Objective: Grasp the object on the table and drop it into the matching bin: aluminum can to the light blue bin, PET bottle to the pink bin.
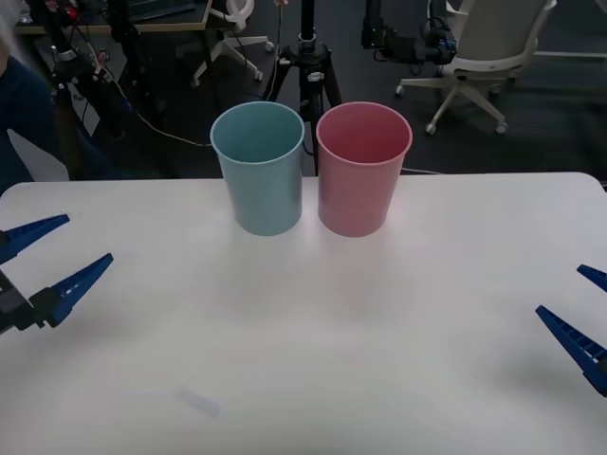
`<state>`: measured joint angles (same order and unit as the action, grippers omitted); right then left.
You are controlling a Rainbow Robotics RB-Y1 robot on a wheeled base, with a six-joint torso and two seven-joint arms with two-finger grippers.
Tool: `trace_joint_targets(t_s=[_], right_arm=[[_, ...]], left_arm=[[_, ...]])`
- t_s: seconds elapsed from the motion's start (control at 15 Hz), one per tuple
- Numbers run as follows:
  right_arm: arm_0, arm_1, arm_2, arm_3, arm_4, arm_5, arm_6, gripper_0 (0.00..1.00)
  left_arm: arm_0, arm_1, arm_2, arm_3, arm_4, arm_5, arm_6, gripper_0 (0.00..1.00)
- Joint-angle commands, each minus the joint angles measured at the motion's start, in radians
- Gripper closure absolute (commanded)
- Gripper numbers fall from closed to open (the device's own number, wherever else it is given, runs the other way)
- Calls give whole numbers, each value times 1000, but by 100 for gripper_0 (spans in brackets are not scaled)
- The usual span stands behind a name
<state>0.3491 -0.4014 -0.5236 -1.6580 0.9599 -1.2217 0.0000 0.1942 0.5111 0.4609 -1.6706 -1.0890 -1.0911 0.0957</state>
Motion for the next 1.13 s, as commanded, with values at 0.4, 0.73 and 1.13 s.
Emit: trace_joint_targets(t_s=[0.4,0.73,1.13], right_arm=[[0,0,0,0,0,0,0,0],[0,0,0,0,0,0,0,0],[0,0,0,0,0,0,0,0]], left_arm=[[134,-42,102,-14,47,-82,-1,0],[160,-42,116,-14,51,-84,-2,0],[182,-43,122,-12,54,-90,-8,0]])
